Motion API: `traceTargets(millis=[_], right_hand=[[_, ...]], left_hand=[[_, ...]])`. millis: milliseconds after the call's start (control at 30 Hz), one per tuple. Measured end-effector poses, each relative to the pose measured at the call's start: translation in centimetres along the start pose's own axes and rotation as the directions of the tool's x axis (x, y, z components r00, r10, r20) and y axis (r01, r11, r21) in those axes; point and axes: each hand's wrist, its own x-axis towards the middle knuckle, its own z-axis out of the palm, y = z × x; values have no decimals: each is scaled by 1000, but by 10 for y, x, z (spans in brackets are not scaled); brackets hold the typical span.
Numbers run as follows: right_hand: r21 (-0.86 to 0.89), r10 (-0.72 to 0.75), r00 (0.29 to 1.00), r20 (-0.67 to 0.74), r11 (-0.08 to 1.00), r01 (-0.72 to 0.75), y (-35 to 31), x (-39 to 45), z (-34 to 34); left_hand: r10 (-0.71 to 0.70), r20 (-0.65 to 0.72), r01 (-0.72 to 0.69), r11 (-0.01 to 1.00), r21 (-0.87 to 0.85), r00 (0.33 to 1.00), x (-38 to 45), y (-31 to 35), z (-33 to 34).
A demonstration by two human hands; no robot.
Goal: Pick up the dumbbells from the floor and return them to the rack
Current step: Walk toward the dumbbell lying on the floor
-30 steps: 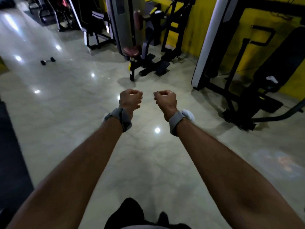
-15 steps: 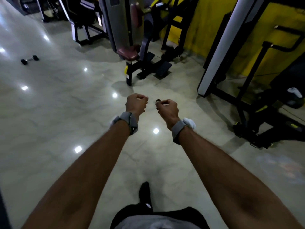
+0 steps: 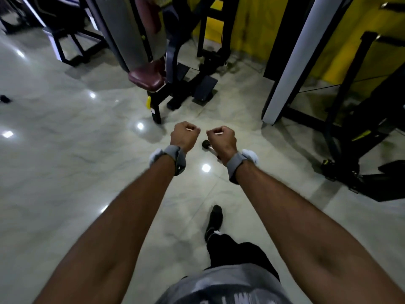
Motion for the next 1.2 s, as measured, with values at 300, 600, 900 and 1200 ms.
traceTargets(millis=[300, 600, 900, 1200], right_hand=[[-29, 90, 996, 3, 996, -90, -59, 171, 53], [-71, 145, 988, -51, 986, -148, -75, 275, 99], [-26, 325, 894, -308, 937, -349, -89, 343, 157], [123, 273, 811, -517, 962, -245, -203, 380, 164]], left_hand=[[-48, 25, 47, 998, 33, 999, 161, 58, 13], [-34, 104, 27, 998, 63, 994, 308, 68, 33], [-4, 433, -77, 983, 168, 901, 444, 76, 43], [134, 601, -279, 948, 155, 788, 515, 175, 21]])
